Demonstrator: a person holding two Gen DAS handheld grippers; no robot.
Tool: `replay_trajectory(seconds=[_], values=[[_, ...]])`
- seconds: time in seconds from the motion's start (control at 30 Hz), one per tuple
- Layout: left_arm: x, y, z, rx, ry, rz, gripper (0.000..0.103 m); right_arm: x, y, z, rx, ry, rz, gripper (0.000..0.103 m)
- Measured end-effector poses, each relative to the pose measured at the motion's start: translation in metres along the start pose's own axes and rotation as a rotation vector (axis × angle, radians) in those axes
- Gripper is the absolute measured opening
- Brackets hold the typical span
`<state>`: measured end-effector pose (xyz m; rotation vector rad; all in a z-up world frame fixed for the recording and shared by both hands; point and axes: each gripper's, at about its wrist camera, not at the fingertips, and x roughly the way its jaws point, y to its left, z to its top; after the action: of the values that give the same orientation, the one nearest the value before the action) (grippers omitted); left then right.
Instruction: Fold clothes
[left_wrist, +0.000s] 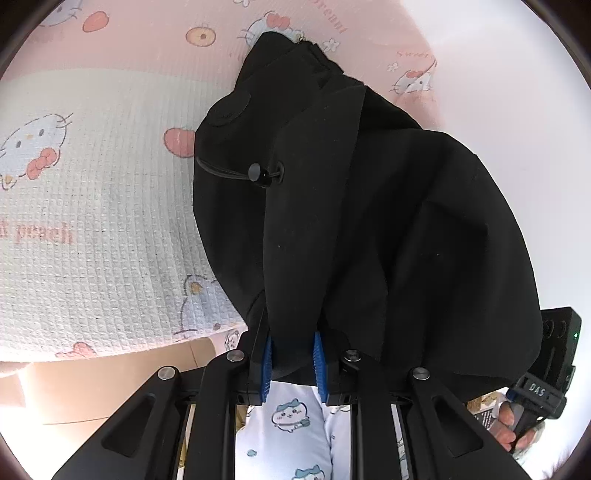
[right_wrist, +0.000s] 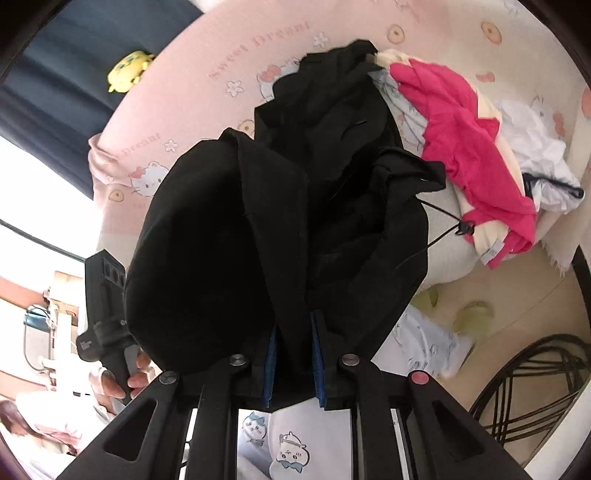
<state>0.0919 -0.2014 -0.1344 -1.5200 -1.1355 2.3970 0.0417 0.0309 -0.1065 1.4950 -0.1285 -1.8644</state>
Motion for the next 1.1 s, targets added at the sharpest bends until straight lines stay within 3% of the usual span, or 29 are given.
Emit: replay_trajectory(seconds=[0.27, 0.47, 0.5, 0.57, 0.6, 0.63, 0.73, 0.9, 1.1], values=[[-0.008, -0.022, -0.002, 0.019, -0.05, 0.072, 0.016, -0.014, -0.024, 0.011, 0.07, -0.034, 0.036, 0.016], [-0.039, -0.016, 0.015, -0.102, -0.217, 0.068, 0.016, -0.023, -0.022, 0.025, 0.015, -0.057, 0.008, 0.016], [-0.042, -0.015, 0.02, -0.118, -0.228, 0.057, 0.02, -0.024, -0.021, 0.029, 0.006, -0.059, 0.011, 0.016], [-0.045, -0.011, 0.032, -0.155, -0.226, 0.032, 0.042, -0.025, -0.018, 0.035, -0.006, -0.057, -0.006, 0.016], [-0.044, -0.009, 0.038, -0.171, -0.22, 0.025, 0.064, -0.025, -0.016, 0.039, -0.012, -0.058, -0.028, 0.017], [-0.042, -0.008, 0.043, -0.177, -0.215, 0.019, 0.073, -0.025, -0.015, 0.042, -0.018, -0.061, -0.043, 0.026], [-0.034, -0.007, 0.055, -0.17, -0.2, 0.006, 0.073, -0.03, -0.009, 0.052, -0.027, -0.08, -0.067, 0.066], [-0.009, -0.006, 0.086, -0.116, -0.117, 0.042, 0.073, -0.035, 0.004, 0.074, -0.036, -0.112, -0.103, 0.069], [0.008, -0.016, 0.092, -0.064, -0.068, 0.028, 0.073, -0.022, 0.017, 0.102, -0.079, -0.095, -0.186, 0.069]])
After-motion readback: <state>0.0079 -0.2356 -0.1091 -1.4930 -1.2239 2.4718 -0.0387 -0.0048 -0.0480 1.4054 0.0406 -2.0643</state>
